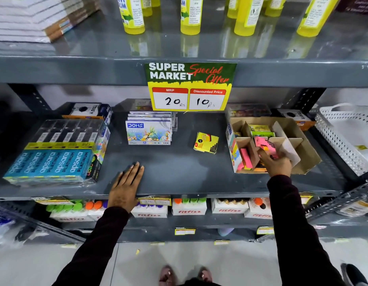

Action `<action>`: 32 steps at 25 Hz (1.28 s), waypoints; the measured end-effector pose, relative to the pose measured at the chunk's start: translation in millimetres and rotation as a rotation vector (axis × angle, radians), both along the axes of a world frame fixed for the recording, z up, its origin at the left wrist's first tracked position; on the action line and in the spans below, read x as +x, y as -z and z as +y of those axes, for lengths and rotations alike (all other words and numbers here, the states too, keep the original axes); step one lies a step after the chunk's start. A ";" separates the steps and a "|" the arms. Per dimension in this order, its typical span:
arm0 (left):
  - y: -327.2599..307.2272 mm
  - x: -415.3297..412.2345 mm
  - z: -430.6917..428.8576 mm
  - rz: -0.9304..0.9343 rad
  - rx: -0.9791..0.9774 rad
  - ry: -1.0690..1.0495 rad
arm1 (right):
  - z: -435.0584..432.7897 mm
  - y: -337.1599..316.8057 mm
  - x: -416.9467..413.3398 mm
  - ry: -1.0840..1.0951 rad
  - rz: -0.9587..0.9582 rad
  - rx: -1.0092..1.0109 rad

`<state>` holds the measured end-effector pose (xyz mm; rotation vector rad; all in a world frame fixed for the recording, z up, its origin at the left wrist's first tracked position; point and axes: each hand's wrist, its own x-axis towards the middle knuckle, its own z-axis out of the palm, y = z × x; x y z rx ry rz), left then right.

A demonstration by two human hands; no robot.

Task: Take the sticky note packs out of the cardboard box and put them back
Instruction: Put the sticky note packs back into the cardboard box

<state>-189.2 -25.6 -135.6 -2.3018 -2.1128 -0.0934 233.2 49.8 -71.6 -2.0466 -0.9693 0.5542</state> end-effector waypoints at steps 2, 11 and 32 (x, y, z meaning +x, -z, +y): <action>0.7 0.3 -0.3 -0.006 0.010 -0.002 | -3.7 5.7 1.1 -0.001 -0.096 -0.023; 4.4 -1.8 1.0 0.004 0.037 0.006 | -11.4 0.5 -21.6 0.026 -0.488 -0.098; 3.7 -2.7 0.7 -0.076 0.002 0.023 | 80.5 -11.0 -119.7 -0.857 -0.720 -0.382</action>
